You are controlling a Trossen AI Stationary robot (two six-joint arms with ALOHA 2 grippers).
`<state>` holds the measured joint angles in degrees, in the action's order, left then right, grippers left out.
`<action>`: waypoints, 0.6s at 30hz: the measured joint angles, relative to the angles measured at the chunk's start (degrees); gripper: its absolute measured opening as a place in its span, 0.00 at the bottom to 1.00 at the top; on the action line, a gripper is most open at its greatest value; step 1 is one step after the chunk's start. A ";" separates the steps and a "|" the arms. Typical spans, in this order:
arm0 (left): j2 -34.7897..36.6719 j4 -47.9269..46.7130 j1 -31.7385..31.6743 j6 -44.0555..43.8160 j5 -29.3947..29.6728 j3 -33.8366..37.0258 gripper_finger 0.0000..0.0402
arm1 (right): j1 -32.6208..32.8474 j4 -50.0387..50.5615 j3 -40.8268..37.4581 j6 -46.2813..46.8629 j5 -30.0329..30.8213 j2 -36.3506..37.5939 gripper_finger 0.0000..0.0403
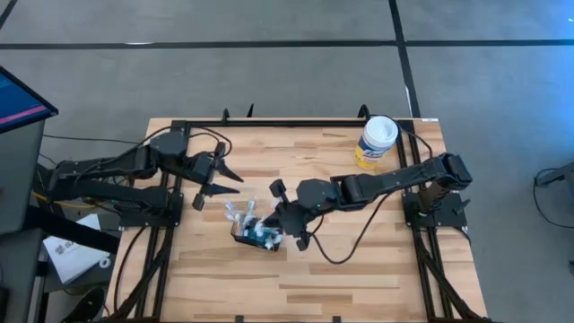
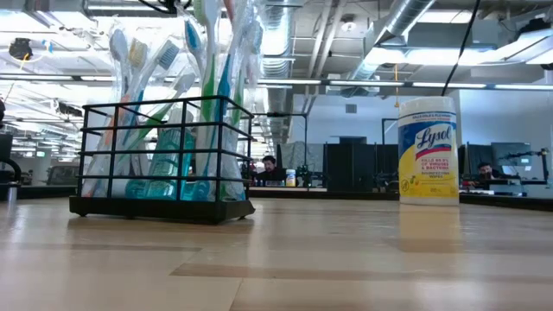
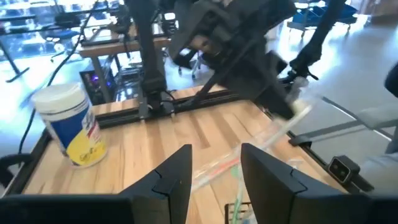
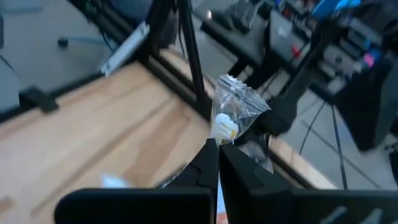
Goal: Pick & Place toothbrushing station
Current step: Put the orange toothbrush into the wire organizer
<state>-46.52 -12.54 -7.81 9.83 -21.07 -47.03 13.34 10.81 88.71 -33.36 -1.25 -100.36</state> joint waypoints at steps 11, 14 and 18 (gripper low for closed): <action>5.54 -5.57 1.07 -3.83 6.67 1.30 0.33 | 2.93 -10.99 -1.48 2.61 -0.49 -0.13 0.00; 7.77 -5.45 2.15 -4.53 9.47 4.37 0.33 | 3.22 -17.25 -5.46 3.89 -0.47 0.32 0.00; 11.17 -5.40 3.72 -5.99 11.61 8.79 0.33 | 3.09 -25.59 -10.94 7.35 -0.44 1.45 0.00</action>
<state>-35.35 -17.94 -4.10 3.84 -9.46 -38.24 16.43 -14.78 77.77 -26.01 -1.69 -98.91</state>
